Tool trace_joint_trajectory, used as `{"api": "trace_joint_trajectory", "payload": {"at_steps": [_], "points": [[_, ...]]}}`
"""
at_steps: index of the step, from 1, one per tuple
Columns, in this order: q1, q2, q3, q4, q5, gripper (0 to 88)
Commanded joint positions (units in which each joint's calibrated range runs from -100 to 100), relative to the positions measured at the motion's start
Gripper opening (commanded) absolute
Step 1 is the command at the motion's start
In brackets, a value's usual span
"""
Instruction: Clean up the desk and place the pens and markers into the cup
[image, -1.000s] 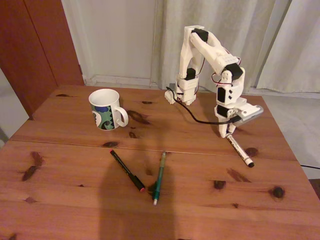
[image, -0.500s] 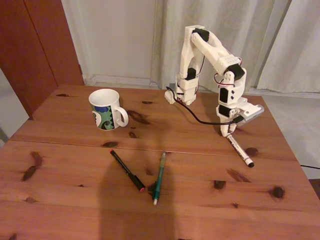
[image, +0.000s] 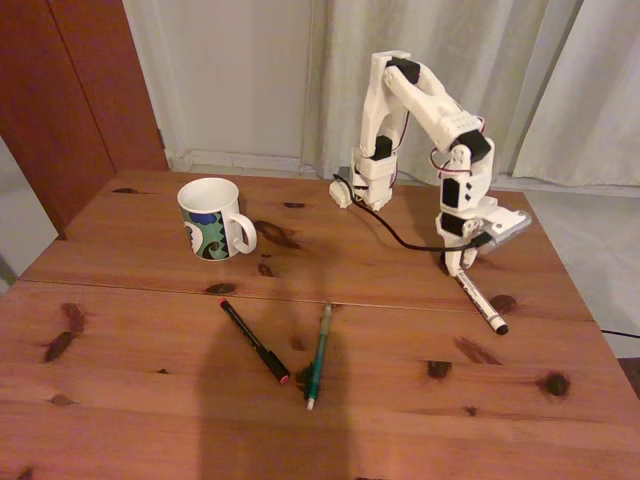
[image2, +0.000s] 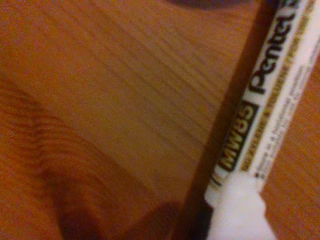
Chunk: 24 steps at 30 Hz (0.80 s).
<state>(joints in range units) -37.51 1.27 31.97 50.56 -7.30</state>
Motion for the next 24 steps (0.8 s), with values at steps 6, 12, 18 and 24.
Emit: {"api": "trace_joint_trajectory", "payload": {"at_steps": [6,12,18,24], "points": [[-0.2,2.7,-0.3,-5.5,-0.1,12.5],[-0.2,2.9,-0.3,-5.6,-0.1,12.3],[-0.2,5.4,-0.3,-5.6,-0.1,12.3],[-0.2,5.9,-0.3,-5.6,-0.1,11.7]]}}
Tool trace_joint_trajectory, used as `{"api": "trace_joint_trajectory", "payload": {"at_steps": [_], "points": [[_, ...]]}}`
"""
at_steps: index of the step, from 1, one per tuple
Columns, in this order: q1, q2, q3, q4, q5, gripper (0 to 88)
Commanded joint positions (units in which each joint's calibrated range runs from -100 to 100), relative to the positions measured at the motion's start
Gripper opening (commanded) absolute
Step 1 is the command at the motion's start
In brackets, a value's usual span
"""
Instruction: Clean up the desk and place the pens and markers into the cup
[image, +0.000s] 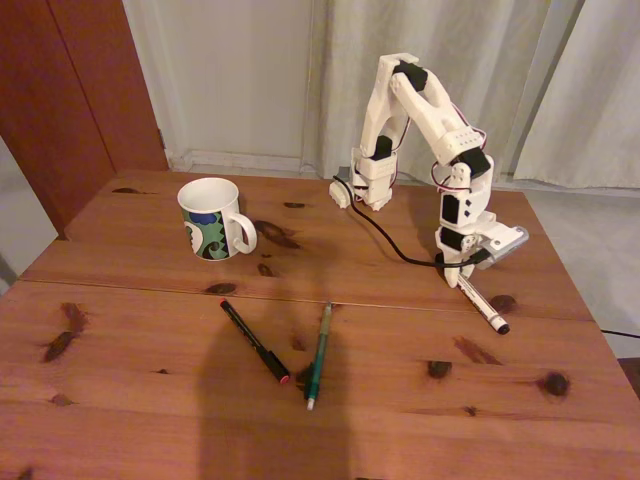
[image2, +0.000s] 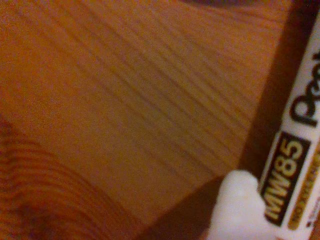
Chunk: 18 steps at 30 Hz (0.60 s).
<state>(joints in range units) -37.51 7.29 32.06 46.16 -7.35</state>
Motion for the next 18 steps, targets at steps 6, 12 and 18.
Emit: {"api": "trace_joint_trajectory", "payload": {"at_steps": [6,12,18], "points": [[0.2,-0.7,1.1,-1.2,-0.1,1.2],[3.9,-6.4,1.6,-1.2,-0.1,0.8],[14.2,-22.5,4.4,-3.5,0.2,0.8]]}}
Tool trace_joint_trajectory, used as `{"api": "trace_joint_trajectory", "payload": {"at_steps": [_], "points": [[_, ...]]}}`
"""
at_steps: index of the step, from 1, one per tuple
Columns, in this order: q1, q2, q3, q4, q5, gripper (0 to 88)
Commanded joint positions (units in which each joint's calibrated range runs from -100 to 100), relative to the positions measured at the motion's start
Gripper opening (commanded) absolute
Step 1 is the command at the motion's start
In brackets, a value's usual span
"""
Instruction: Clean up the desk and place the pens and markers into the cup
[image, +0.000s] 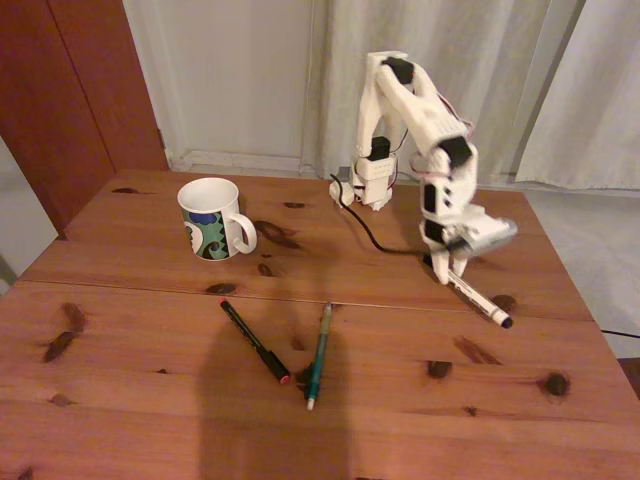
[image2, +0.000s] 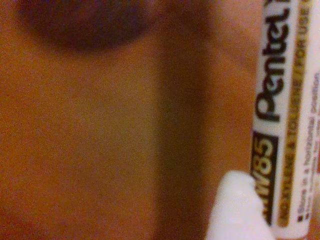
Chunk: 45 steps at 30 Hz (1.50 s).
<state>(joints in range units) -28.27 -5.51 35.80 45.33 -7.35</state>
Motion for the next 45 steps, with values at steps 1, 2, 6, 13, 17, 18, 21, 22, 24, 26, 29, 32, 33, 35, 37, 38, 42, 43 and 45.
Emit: {"api": "trace_joint_trajectory", "payload": {"at_steps": [1,2,6,13,17,18,21,22,24,26,29,32,33,35,37,38,42,43,45], "points": [[7.0,-11.9,1.7,-4.4,0.1,0.8],[9.1,-14.0,3.2,-6.6,0.1,0.8],[16.6,-21.3,10.6,-16.8,0.0,0.8],[27.8,-29.0,22.0,-35.4,-0.1,0.8],[33.1,-30.9,23.8,-41.7,-0.1,0.8],[34.1,-31.3,23.8,-42.5,-0.2,0.8],[36.8,-32.3,23.4,-45.0,-2.0,0.8],[37.8,-32.9,23.4,-46.0,-2.8,0.8],[39.8,-34.5,24.1,-47.6,-4.0,0.8],[42.1,-36.1,24.4,-47.9,-4.6,0.8],[45.6,-37.8,26.3,-48.2,-5.2,0.8],[48.5,-39.0,28.2,-48.2,-5.3,0.8],[49.4,-39.3,28.9,-48.2,-5.3,0.8],[51.4,-40.1,30.4,-48.2,-5.3,0.8],[53.3,-41.1,31.7,-48.2,-5.3,0.8],[54.2,-41.7,32.5,-48.2,-5.3,0.8],[57.5,-43.8,34.7,-48.2,-5.3,0.8],[58.3,-44.3,35.1,-48.2,-5.3,0.8],[59.8,-45.3,35.3,-48.2,-5.3,0.8]]}}
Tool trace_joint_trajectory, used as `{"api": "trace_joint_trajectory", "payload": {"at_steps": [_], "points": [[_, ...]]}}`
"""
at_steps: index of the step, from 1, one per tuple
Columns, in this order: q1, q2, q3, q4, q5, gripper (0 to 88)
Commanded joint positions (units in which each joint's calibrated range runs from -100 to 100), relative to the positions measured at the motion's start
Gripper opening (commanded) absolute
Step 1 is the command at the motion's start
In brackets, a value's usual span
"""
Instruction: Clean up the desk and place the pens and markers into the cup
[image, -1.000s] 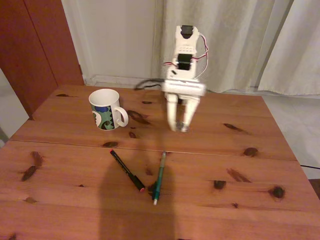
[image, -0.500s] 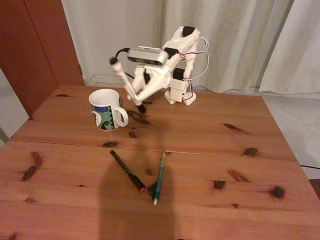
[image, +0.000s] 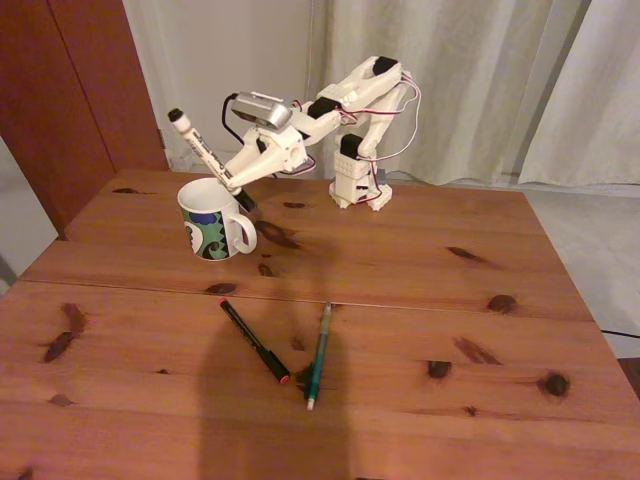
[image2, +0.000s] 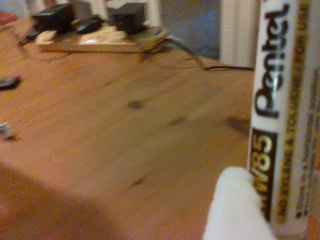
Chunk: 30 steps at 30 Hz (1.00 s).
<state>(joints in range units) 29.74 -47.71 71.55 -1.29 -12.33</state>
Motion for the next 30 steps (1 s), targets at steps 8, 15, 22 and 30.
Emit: {"api": "trace_joint_trajectory", "payload": {"at_steps": [8,15,22,30], "points": [[6.4,-3.2,-0.5,-1.7,-0.3,0.8],[10.1,-2.8,-1.0,-1.8,-0.2,0.8],[14.4,-2.8,-0.5,-1.8,-0.2,0.8],[15.7,3.5,-3.3,-3.5,0.0,0.8]]}}
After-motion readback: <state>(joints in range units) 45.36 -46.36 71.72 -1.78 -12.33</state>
